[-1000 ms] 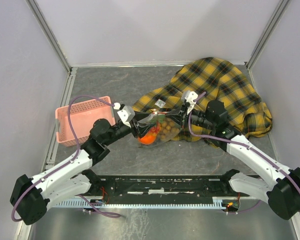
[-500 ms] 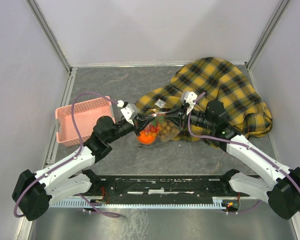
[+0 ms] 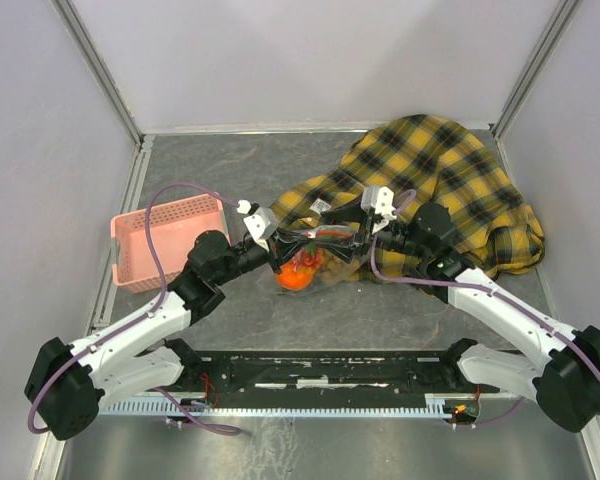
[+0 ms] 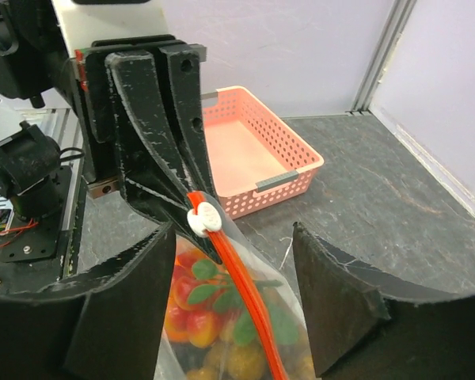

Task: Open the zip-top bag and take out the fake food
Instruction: Pick up the zipper food storage bag at the center of the board, then unzip the zipper food storage bag at the center of the board.

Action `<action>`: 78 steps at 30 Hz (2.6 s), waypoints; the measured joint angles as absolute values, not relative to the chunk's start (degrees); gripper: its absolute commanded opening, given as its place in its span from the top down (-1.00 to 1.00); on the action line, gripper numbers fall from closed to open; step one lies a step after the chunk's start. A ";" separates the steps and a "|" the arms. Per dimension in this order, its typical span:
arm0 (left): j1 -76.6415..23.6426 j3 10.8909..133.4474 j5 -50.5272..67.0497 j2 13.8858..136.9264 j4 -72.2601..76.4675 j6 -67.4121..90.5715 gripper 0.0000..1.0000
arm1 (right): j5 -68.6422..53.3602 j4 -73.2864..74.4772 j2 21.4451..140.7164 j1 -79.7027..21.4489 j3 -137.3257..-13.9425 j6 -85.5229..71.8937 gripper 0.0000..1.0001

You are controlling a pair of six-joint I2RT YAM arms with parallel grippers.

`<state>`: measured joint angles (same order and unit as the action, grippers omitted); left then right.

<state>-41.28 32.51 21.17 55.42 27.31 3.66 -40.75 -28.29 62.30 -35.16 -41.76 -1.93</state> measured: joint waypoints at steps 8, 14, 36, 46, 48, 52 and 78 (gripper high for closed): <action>-41.28 32.84 21.74 55.59 27.07 4.32 0.95 | -42.46 -28.67 63.59 -36.95 -41.78 1.43 0.22; -41.28 33.12 22.79 55.92 26.98 4.40 0.95 | -42.48 -28.69 63.59 -37.15 -41.78 1.85 0.44; -37.69 33.50 23.75 53.21 24.40 7.46 0.95 | -39.77 -25.78 63.44 -37.93 -41.91 4.95 0.92; -36.69 33.50 24.03 51.70 22.37 7.49 0.95 | -37.10 -23.83 63.02 -37.93 -41.91 5.93 0.92; -36.40 33.50 24.01 51.42 22.35 7.51 0.95 | -36.77 -23.24 62.87 -37.91 -41.91 5.96 0.94; -35.73 33.50 24.08 51.07 22.35 7.64 0.95 | -35.44 -19.97 62.30 -37.85 -42.70 6.55 0.96; -31.55 34.74 18.46 49.74 19.11 9.17 0.95 | -30.72 -12.71 61.93 -36.67 -43.81 7.84 0.96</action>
